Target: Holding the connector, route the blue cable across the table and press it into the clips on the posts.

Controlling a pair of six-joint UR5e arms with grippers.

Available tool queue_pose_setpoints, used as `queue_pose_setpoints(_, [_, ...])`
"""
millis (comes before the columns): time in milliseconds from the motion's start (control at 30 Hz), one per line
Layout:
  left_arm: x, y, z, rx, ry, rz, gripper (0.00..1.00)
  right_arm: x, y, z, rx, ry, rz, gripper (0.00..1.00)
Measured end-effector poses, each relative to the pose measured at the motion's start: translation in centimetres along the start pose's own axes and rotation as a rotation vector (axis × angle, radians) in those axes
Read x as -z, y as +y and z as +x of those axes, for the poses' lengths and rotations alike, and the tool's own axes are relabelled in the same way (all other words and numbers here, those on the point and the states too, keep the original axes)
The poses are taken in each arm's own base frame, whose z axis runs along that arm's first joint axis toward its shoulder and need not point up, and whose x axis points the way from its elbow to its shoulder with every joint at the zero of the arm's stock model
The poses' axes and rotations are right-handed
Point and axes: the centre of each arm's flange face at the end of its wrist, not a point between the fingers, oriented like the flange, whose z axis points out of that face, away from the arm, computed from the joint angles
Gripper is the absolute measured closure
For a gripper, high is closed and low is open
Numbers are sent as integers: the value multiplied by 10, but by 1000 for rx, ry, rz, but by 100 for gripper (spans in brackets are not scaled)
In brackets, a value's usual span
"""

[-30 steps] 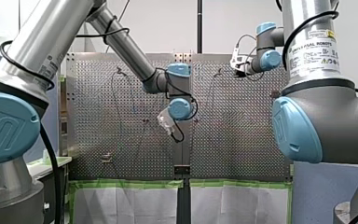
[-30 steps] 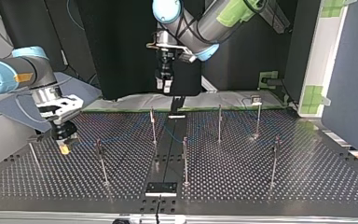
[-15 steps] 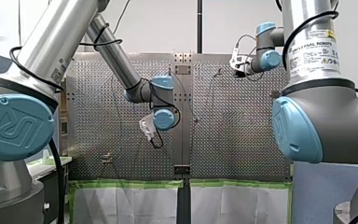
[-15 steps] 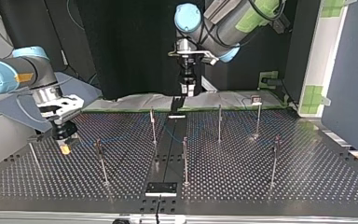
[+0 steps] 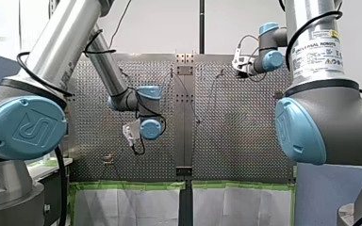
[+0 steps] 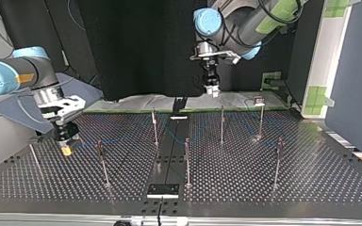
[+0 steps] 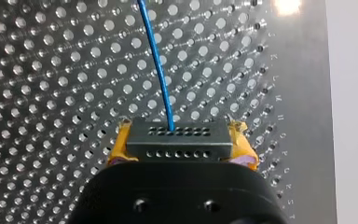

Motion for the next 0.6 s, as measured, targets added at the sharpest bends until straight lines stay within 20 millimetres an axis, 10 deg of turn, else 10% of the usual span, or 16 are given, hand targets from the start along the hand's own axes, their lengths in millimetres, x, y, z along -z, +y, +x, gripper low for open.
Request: queue_pose_setpoints(600, [10,49,7,-116,-18,-64,2,-1,-13,-5,3,-12,19,100])
